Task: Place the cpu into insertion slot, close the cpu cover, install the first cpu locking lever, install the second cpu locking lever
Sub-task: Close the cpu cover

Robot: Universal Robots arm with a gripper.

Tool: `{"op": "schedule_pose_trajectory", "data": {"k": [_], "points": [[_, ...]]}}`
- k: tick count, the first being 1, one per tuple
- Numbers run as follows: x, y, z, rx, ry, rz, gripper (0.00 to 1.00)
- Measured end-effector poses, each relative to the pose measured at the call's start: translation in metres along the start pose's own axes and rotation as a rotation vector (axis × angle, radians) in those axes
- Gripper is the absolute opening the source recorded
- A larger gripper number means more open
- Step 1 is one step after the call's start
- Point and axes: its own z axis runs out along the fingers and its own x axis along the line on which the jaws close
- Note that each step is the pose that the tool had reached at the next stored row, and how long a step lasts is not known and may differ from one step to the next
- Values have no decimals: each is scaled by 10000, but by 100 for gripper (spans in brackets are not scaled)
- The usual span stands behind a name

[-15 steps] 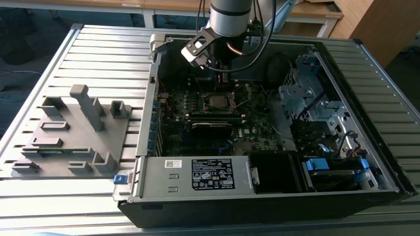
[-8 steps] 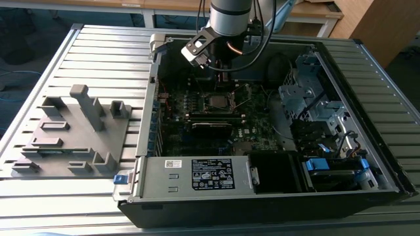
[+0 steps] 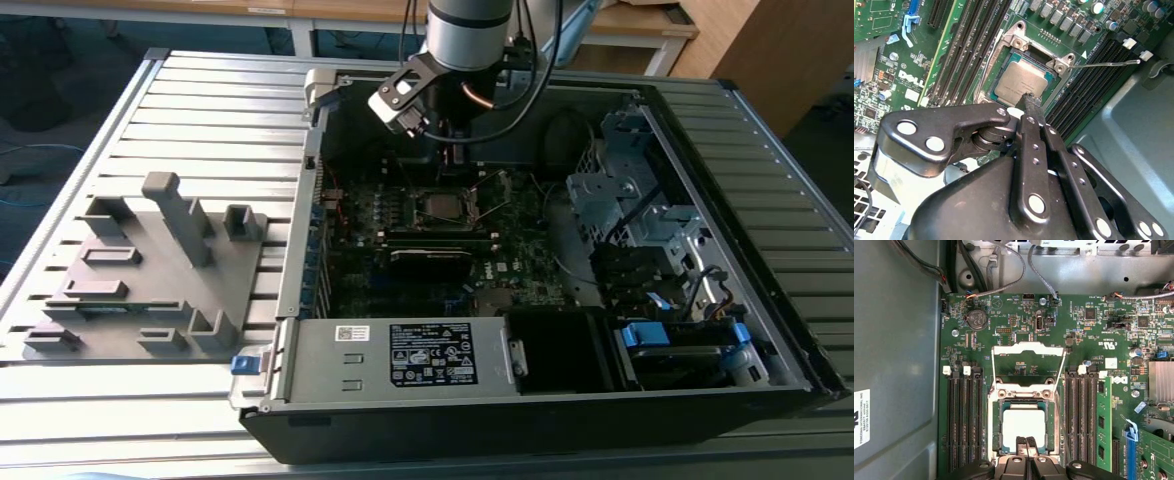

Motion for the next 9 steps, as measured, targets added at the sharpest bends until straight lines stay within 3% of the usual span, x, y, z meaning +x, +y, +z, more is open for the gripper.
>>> {"op": "schedule_pose_trajectory", "data": {"k": [9], "points": [[0, 0, -13, 0, 1, 0, 10]]}}
